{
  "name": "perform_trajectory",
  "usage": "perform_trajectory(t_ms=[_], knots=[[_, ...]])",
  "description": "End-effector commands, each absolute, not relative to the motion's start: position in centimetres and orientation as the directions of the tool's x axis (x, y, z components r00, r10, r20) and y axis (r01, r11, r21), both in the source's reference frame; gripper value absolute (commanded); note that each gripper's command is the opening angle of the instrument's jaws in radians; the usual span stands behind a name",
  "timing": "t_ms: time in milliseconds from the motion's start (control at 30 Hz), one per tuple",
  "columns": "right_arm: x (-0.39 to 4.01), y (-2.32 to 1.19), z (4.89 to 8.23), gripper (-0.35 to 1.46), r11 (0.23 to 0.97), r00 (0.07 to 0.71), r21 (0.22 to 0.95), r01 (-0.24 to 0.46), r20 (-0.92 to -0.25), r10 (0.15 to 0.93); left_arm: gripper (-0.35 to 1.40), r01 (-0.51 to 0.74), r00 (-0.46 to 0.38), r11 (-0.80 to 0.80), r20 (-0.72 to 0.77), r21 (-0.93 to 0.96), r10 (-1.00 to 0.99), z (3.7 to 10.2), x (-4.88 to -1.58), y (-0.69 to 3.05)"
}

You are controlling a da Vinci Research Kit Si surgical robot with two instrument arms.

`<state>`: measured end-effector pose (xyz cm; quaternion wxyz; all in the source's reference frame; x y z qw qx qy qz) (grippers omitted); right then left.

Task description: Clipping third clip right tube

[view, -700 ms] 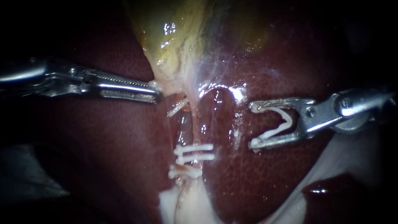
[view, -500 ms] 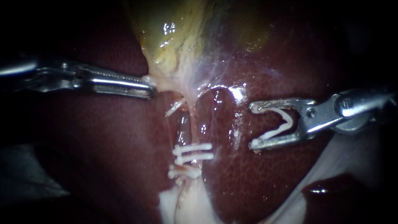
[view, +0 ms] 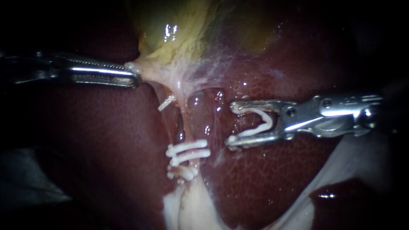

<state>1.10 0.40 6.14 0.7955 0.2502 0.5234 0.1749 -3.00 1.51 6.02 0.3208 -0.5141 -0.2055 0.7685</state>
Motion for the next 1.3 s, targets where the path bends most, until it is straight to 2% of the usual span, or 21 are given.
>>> perform_trajectory(t_ms=[33, 300, 467, 700, 900, 1033, 1300], knots=[[1.16, 0.39, 6.21, 0.50, 0.806, 0.390, 0.591, -0.021, -0.737, 0.551, -0.35, -0.284, -0.265, -0.710, -0.658, -0.645, 0.704, 6.02, -3.00, 1.51], [1.68, 0.31, 6.74, 0.50, 0.763, 0.376, 0.643, -0.065, -0.693, 0.615, -0.35, -0.280, -0.266, -0.709, -0.658, -0.647, 0.705, 5.99, -3.02, 1.49], [1.90, 0.32, 6.91, 0.50, 0.732, 0.322, 0.679, -0.056, -0.681, 0.657, -0.35, -0.281, -0.266, -0.709, -0.658, -0.646, 0.705, 5.99, -3.02, 1.48], [2.00, 0.34, 6.88, 0.50, 0.621, 0.195, 0.782, 0.053, -0.618, 0.762, -0.35, -0.281, -0.266, -0.710, -0.658, -0.646, 0.704, 5.99, -3.03, 1.48], [2.04, 0.39, 6.75, 0.48, 0.559, 0.120, 0.817, 0.142, -0.575, 0.810, -0.35, -0.281, -0.266, -0.710, -0.658, -0.646, 0.704, 5.99, -3.03, 1.48], [2.04, 0.48, 6.67, 0.48, 0.550, 0.087, 0.821, 0.151, -0.566, 0.820, -0.35, -0.281, -0.266, -0.710, -0.658, -0.646, 0.704, 5.99, -3.03, 1.48], [2.00, 0.60, 6.56, 0.44, 0.542, 0.084, 0.826, 0.152, -0.557, 0.826, -0.35, -0.280, -0.266, -0.710, -0.658, -0.646, 0.704, 6.01, -3.03, 1.48]])
